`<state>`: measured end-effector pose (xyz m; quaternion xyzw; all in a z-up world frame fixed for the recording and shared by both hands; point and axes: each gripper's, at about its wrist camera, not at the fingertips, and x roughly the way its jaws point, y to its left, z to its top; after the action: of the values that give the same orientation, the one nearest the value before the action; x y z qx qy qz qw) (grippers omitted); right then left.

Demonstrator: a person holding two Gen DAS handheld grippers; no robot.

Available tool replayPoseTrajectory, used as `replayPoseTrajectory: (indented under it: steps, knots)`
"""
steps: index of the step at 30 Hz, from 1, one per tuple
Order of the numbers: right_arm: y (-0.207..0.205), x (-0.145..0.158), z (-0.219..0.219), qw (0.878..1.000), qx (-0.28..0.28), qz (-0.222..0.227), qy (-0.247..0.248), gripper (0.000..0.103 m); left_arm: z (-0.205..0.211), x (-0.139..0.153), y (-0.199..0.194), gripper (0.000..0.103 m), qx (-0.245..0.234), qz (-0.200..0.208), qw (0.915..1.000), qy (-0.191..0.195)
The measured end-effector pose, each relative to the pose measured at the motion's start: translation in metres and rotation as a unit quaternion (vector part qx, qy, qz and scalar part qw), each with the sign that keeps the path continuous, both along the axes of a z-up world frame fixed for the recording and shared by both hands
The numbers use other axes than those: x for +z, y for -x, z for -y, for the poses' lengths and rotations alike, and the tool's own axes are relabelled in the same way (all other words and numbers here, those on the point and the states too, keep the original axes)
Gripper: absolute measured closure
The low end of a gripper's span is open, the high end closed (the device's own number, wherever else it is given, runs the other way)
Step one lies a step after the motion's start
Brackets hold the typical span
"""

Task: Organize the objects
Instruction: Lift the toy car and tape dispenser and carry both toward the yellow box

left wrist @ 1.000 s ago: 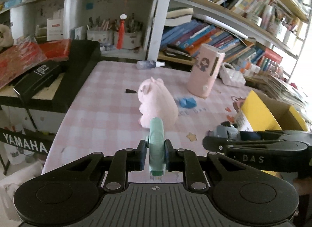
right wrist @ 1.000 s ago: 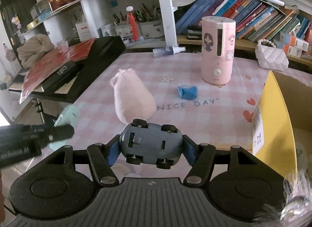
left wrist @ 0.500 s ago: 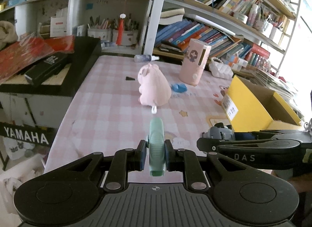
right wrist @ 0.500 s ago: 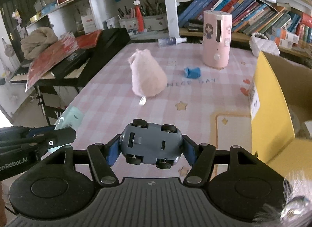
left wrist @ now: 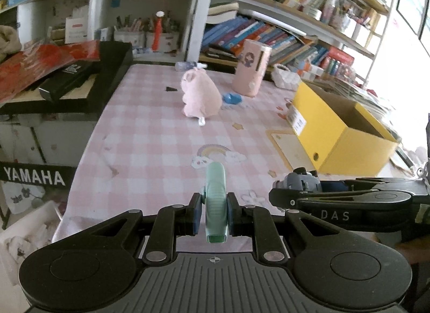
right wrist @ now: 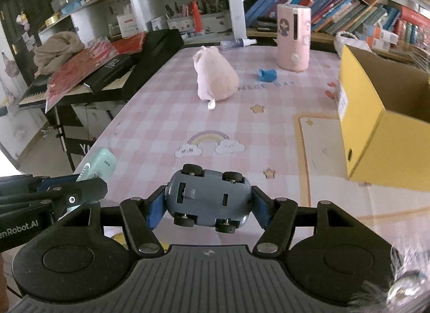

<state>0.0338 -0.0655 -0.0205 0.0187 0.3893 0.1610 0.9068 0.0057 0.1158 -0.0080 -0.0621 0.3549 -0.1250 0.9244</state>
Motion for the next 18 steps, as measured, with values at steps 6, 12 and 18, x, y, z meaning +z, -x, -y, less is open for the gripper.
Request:
replayPoseTrajectory:
  steps: [6,12,18]
  knots:
    - [0.028,-0.004,0.015,0.999,-0.035,-0.004,-0.006,0.041,0.014,-0.001,0.016,0.086,-0.036,0.0,0.9993,-0.005]
    - [0.05,-0.005,0.035,0.997,-0.08,-0.005,-0.011,0.041,0.03,-0.001,0.022,0.086,-0.071,0.004,0.9974,-0.006]
    - [0.065,-0.003,0.058,0.992,-0.123,0.0,-0.013,0.041,0.053,0.001,0.021,0.086,-0.116,0.012,0.9931,-0.009]
